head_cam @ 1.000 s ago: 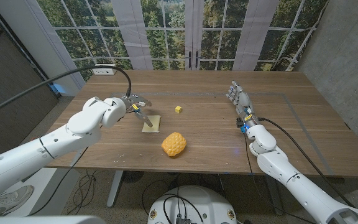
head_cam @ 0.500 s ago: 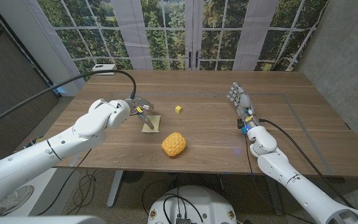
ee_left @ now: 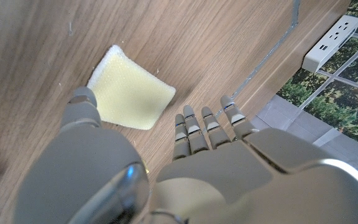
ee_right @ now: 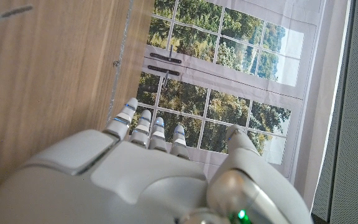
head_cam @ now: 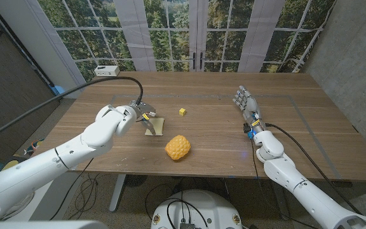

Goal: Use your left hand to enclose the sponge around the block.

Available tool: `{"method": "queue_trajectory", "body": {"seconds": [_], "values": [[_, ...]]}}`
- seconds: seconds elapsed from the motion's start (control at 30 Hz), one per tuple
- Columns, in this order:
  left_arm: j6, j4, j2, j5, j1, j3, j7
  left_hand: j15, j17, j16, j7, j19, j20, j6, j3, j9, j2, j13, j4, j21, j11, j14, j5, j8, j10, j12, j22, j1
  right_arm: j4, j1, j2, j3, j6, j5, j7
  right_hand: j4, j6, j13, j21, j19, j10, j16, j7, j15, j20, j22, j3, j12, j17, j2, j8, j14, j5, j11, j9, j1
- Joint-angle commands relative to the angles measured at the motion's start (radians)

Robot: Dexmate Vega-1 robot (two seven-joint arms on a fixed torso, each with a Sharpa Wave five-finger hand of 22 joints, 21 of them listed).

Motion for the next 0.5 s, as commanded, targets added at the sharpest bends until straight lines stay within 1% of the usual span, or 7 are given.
{"method": "queue_trajectory", "body": {"seconds": [0.03,0.17,0.23,0.27,0.33,0.47,0.5], "values": [[-0.001,0.024,-0.038,0.027,0.022,-0.005,0.018,0.002,0.002,0.002,-0.003,0.007,0.003,-0.001,-0.008,0.004,0.003,0.003,0.003,0.000,0.007,0.009,0.004,-0.007,-0.003,0.000,0.004,0.010,-0.009,-0.010,-0.010,0.005,-0.001,0.004,0.002,0.001,0.011,0.005,0.003,0.000,0.010,0.004,-0.001,0.003,0.008,0.004,0.002,0.005,0.001,0.000,0.006,0.007,0.005,0.001,0.004,-0.009],[0.003,0.021,-0.041,0.091,0.032,0.012,0.038,-0.002,0.002,0.003,-0.006,0.009,0.004,0.001,-0.008,0.004,0.008,0.003,0.004,-0.001,-0.002,0.014,0.005,-0.008,0.000,0.000,0.004,0.014,-0.009,-0.016,-0.009,0.009,0.004,0.007,-0.001,0.001,0.013,0.005,0.003,0.000,0.012,0.005,-0.001,0.004,0.009,0.004,0.002,0.005,0.001,-0.001,0.006,0.011,0.005,0.003,0.004,-0.011],[0.020,0.022,-0.050,0.113,0.041,0.011,0.042,-0.005,0.002,0.003,-0.008,0.010,0.005,0.005,-0.007,0.005,0.013,0.003,0.004,-0.001,-0.006,0.017,0.006,-0.008,0.007,0.001,0.004,0.018,-0.007,-0.018,-0.008,0.010,0.006,0.009,0.000,0.001,0.014,0.005,0.003,0.001,0.016,0.005,0.000,0.004,0.010,0.004,0.002,0.007,0.001,-0.001,0.006,0.012,0.005,0.003,0.004,-0.011],[0.018,0.023,-0.049,0.125,0.043,0.012,0.048,-0.005,0.002,0.004,-0.009,0.011,0.005,0.006,-0.007,0.005,0.015,0.003,0.004,-0.002,-0.003,0.019,0.006,-0.008,0.010,0.002,0.004,0.020,-0.006,-0.019,-0.008,0.011,0.008,0.009,-0.001,0.001,0.014,0.005,0.003,0.001,0.017,0.005,0.000,0.005,0.009,0.004,0.002,0.007,0.001,-0.001,0.006,0.013,0.005,0.003,0.004,-0.011],[0.015,0.028,-0.057,0.131,0.039,0.013,0.020,-0.007,0.002,0.004,-0.010,0.011,0.006,0.011,-0.007,0.005,0.018,0.003,0.004,-0.002,-0.004,0.023,0.007,-0.007,0.014,0.002,0.005,0.024,-0.002,-0.019,-0.005,0.012,0.011,0.010,-0.002,0.001,0.015,0.005,0.004,0.002,0.018,0.006,0.000,0.005,0.010,0.004,0.002,0.007,0.001,-0.001,0.006,0.016,0.005,0.004,0.004,-0.012],[0.011,0.038,-0.065,0.137,0.044,0.012,0.006,-0.012,0.002,0.007,-0.013,0.017,0.007,0.022,-0.005,0.005,0.024,0.003,0.003,-0.002,-0.008,0.035,0.009,-0.004,0.028,0.006,0.005,0.033,0.004,-0.019,-0.003,0.011,0.013,0.013,0.002,0.002,0.016,0.005,0.004,0.003,0.020,0.006,-0.001,0.004,0.010,0.004,0.002,0.008,0.000,-0.001,0.006,0.017,0.005,0.003,0.004,-0.013],[0.010,0.040,-0.066,0.141,0.044,0.013,0.002,-0.015,0.001,0.008,-0.013,0.019,0.007,0.024,-0.005,0.005,0.026,0.003,0.003,-0.002,-0.017,0.039,0.010,-0.005,0.036,0.008,0.005,0.037,0.005,-0.018,-0.003,0.011,0.013,0.012,0.003,0.002,0.016,0.005,0.004,0.004,0.020,0.006,-0.001,0.004,0.011,0.004,0.002,0.007,0.001,-0.001,0.007,0.017,0.005,0.003,0.004,-0.013]]}}
